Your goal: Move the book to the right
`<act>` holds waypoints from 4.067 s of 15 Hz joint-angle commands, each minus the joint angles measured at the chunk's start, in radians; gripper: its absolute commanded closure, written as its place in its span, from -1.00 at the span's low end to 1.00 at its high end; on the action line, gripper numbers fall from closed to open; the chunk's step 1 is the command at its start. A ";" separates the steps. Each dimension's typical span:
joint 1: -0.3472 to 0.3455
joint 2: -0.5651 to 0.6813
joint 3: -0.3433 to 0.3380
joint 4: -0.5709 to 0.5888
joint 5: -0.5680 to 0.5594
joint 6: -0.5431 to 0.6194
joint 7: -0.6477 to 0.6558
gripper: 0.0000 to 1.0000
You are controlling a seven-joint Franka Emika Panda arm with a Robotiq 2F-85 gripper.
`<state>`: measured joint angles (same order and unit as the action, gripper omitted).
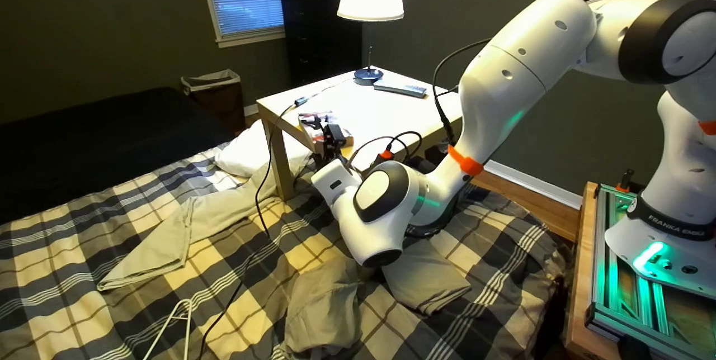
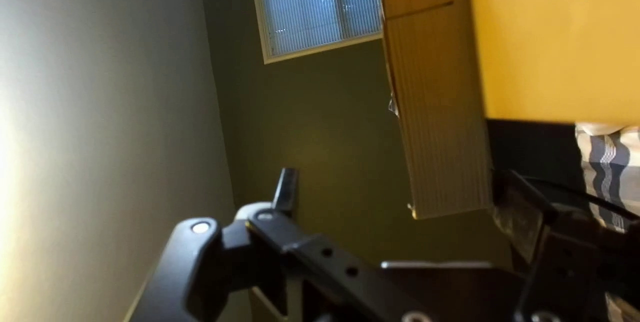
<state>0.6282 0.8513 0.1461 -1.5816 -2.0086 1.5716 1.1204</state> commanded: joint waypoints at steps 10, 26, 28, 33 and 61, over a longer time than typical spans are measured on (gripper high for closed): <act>-0.054 0.027 0.058 0.013 -0.044 -0.019 -0.052 0.86; -0.230 -0.270 0.177 0.021 0.348 0.067 0.181 0.86; -0.249 -0.314 0.169 0.003 0.407 0.093 0.255 0.86; -0.303 -0.427 0.157 -0.074 0.545 0.204 0.444 0.86; -0.529 -0.684 -0.058 -0.398 0.700 0.962 0.963 0.43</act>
<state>0.0918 0.1679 0.0950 -1.9807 -1.3133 2.5332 2.0880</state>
